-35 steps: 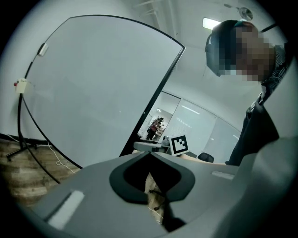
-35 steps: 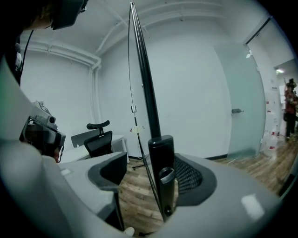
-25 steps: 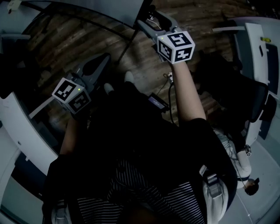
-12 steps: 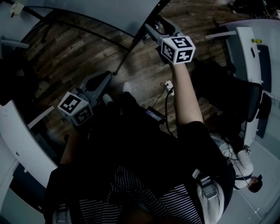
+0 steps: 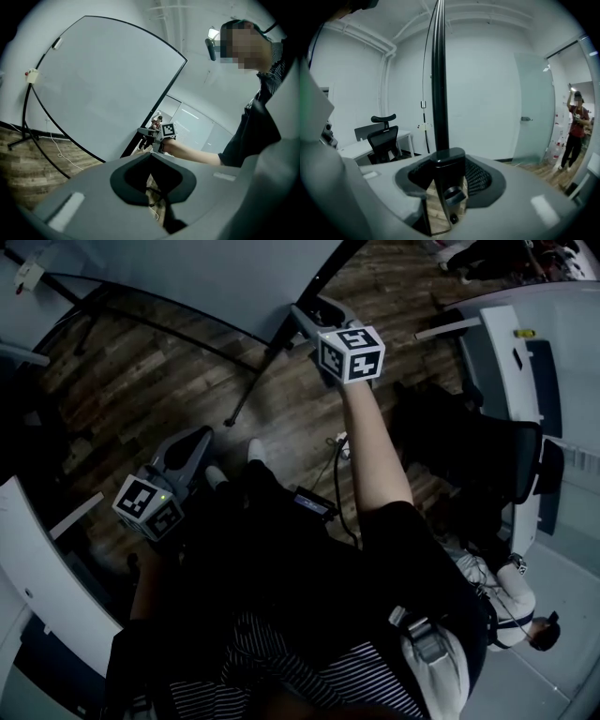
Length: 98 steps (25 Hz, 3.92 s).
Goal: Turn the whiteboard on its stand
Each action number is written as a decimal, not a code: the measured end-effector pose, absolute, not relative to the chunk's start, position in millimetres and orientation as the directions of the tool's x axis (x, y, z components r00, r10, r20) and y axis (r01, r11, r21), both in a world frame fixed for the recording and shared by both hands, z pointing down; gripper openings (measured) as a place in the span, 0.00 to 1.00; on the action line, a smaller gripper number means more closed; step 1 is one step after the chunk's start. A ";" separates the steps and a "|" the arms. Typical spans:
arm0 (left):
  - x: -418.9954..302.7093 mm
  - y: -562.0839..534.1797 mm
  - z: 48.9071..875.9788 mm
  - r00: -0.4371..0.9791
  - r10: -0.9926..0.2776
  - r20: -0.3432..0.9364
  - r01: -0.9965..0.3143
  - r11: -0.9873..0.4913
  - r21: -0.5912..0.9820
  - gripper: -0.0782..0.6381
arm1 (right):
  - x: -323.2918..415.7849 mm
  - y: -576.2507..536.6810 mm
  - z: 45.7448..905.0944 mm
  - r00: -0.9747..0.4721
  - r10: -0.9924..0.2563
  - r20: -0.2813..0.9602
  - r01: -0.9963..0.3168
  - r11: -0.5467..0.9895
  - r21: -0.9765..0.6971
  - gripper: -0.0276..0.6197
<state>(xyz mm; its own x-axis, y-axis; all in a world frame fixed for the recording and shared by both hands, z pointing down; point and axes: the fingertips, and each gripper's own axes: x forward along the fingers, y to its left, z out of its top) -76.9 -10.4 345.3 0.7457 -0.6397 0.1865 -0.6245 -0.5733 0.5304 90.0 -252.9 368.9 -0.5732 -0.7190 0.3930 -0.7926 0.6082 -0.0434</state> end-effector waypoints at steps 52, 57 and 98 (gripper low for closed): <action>-126.4 43.1 308.1 0.710 -0.697 0.098 -0.649 -0.594 0.476 0.12 | -32.3 -56.9 371.3 -0.666 -0.598 0.446 -0.691 0.720 -0.066 0.34; -133.6 52.1 302.3 0.704 -0.706 0.078 -0.650 -0.595 0.473 0.12 | -44.2 -65.0 370.8 -0.665 -0.603 0.441 -0.694 0.717 -0.065 0.33; -99.8 23.1 290.6 0.652 -0.751 0.102 -0.698 -0.542 0.469 0.12 | 22.0 -195.3 364.8 -0.610 -0.680 0.407 -0.760 0.647 -0.060 0.33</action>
